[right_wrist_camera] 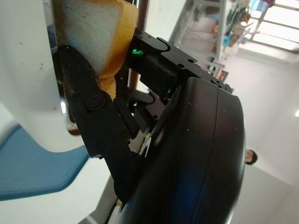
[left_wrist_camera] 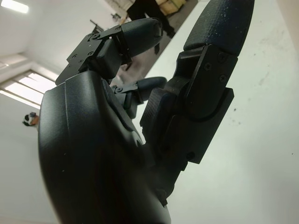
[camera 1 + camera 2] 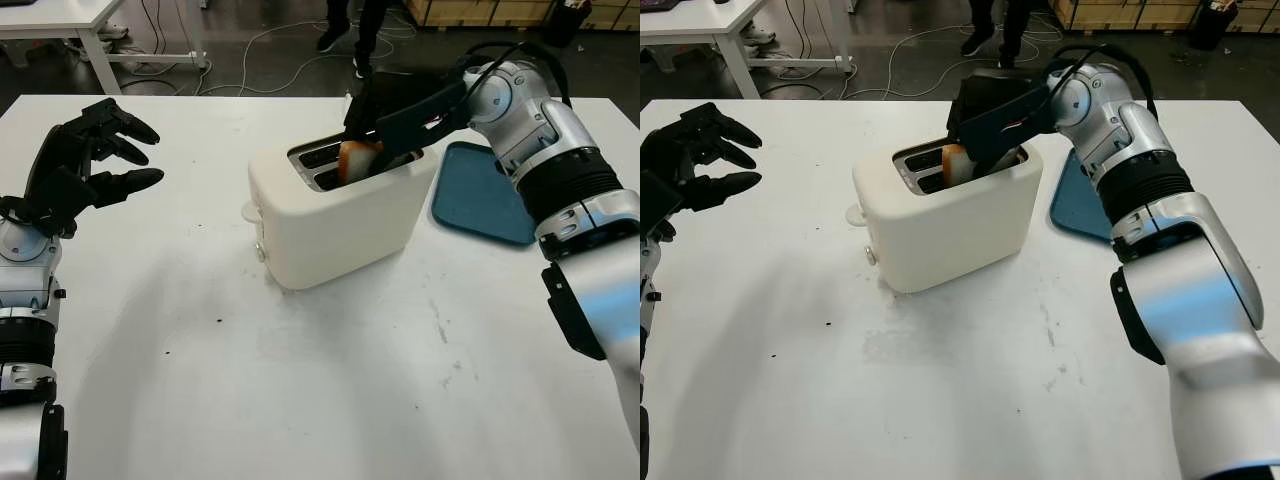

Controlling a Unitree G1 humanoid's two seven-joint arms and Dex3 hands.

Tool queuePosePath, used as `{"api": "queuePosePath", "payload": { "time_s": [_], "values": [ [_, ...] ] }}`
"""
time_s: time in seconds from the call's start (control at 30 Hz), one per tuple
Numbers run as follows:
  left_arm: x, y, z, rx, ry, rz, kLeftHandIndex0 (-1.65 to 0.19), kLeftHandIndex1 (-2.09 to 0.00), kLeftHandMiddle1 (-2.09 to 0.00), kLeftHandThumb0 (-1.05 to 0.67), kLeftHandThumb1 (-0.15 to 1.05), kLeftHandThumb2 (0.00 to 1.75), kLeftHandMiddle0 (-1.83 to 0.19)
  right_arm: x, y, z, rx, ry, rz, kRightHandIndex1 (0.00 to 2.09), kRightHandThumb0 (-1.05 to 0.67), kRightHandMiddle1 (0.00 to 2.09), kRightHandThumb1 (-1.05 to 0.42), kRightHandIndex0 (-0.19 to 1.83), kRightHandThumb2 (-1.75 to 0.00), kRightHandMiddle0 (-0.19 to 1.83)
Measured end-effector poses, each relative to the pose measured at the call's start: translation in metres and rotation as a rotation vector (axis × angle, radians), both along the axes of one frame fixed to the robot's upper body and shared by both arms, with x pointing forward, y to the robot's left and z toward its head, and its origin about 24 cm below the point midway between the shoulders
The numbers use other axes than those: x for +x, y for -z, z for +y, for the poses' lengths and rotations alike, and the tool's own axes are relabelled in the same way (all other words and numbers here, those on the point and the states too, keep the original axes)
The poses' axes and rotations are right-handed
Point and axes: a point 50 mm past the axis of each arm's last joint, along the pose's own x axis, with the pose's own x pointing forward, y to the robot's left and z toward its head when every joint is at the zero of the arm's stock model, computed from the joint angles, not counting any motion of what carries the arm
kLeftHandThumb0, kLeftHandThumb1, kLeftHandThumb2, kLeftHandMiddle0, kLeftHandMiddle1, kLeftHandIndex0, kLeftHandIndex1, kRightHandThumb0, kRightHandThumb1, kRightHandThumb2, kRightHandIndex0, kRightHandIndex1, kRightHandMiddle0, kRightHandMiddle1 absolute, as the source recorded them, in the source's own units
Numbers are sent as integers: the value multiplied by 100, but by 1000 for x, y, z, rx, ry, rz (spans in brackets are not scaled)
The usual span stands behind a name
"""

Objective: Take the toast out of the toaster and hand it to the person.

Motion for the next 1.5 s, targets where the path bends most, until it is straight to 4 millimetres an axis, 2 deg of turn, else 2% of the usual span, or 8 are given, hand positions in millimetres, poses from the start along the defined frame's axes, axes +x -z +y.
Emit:
{"api": "queuePosePath", "payload": {
  "time_s": [0.1, 0.17, 0.23, 0.43, 0.73, 0.83, 1.03, 1.5],
  "values": [
    [0, 0, 0, 0, 0, 0, -41, -131, -148, -105, 86, 0, -36, 0, 2, 0, 7, 1, -31, 163, -58, 140, -75, 98, -1, 100],
    [0, 0, 0, 0, 0, 0, -41, -131, -148, -105, 86, 0, -35, 0, 5, 0, 12, -11, -67, 172, -61, 163, -82, 104, -2, 95],
    [0, 0, 0, 0, 0, 0, -41, -132, -148, -105, 86, 0, -35, -1, 7, 0, 12, -29, -108, 174, -62, 172, -87, 109, -3, 95],
    [0, 0, 0, 0, 0, -1, -41, -132, -148, -105, 86, 0, -36, 1, 10, -4, 30, -29, -144, 175, -45, 174, -92, 111, -12, 91],
    [0, 0, 0, 0, 0, -1, -42, -131, -147, -105, 85, 0, -36, 2, 9, -11, 89, -10, -172, 175, -40, 175, -92, 105, -5, 89],
    [0, 0, 0, 0, 0, -1, -41, -131, -146, -105, 85, 0, -36, 4, 0, -15, 106, 8, -188, 175, -39, 175, -92, 104, -8, 85],
    [0, 1, 1, -2, -2, 3, -41, -131, -146, -105, 86, 0, -36, 4, -43, -29, 215, 56, -327, 175, -35, 175, -92, 98, -6, 83],
    [0, 1, 1, -1, -2, 3, -40, -133, -147, -105, 86, 0, -35, 4, -50, -39, 314, 95, -354, 175, -38, 175, -92, 107, -22, 84]
  ]
}}
